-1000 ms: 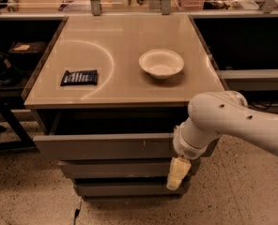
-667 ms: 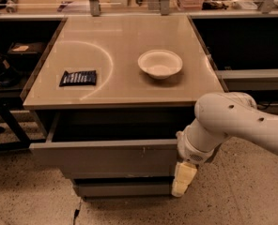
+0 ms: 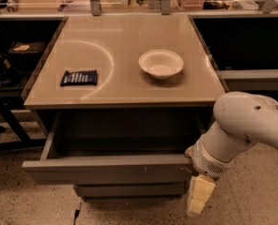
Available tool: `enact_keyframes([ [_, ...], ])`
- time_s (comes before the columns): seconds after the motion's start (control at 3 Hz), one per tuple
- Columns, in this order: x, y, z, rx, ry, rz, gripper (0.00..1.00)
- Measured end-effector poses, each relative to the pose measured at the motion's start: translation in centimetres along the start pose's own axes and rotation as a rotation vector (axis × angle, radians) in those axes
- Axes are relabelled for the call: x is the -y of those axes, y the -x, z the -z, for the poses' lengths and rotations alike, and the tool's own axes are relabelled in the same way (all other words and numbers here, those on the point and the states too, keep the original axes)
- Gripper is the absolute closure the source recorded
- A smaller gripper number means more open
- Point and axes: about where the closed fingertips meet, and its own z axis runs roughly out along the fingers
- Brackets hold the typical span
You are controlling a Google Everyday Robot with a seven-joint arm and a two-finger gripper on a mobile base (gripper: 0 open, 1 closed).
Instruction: Open top drawer
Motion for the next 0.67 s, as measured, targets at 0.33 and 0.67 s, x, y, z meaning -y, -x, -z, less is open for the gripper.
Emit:
enact_keyframes([
  [0.33,-3.54,-1.42,1.32,-0.011,0.081,-0.019,0.00],
  [0.67,-3.54,-1.42,1.32,-0.011,0.081,-0.019,0.00],
])
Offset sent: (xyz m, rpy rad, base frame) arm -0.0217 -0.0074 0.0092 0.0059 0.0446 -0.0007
